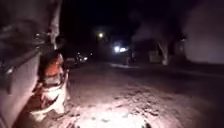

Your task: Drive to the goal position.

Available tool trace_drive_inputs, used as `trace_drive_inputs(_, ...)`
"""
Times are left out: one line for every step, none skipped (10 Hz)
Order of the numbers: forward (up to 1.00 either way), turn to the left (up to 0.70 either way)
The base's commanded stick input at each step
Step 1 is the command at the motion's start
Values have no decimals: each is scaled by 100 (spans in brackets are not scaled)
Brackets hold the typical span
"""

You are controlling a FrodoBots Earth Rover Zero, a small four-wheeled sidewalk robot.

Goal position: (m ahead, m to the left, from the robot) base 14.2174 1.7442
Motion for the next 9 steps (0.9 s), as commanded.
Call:
trace_drive_inputs(70, 0)
trace_drive_inputs(70, 0)
trace_drive_inputs(70, 0)
trace_drive_inputs(70, 0)
trace_drive_inputs(70, 0)
trace_drive_inputs(70, 0)
trace_drive_inputs(70, 0)
trace_drive_inputs(70, 0)
trace_drive_inputs(70, 0)
